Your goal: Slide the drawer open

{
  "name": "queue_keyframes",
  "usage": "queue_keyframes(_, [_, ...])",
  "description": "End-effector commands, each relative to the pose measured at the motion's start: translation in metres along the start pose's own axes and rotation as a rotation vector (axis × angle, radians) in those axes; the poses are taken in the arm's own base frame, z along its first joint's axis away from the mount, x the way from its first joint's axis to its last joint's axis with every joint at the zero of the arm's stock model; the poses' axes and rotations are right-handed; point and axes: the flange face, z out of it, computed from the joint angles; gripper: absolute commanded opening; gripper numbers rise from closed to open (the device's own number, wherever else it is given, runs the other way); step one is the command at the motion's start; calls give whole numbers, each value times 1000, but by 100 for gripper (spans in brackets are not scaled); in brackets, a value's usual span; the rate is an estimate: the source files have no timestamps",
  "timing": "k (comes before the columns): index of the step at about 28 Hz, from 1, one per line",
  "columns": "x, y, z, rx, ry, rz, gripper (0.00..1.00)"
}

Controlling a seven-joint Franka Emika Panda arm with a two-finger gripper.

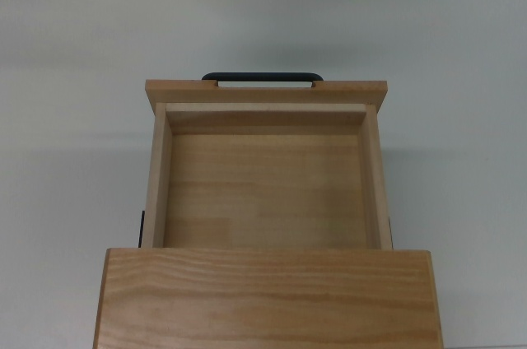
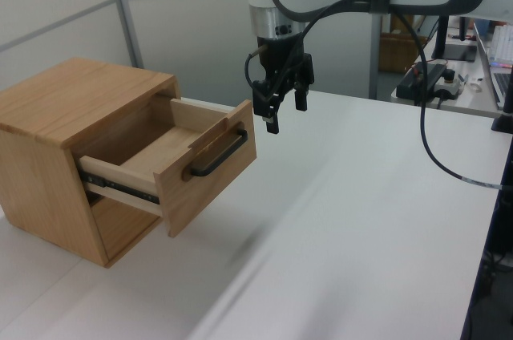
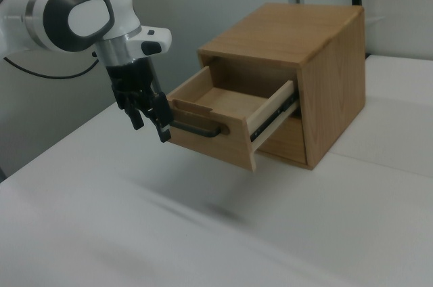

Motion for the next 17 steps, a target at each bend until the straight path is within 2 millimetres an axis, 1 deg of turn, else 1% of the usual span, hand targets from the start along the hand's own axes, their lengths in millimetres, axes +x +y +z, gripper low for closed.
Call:
queue_keyframes(1, [-5,0,-7,-5,-10,-24,100])
queue_keyframes(17, [-6,0,-10,-3,-5,-25,100])
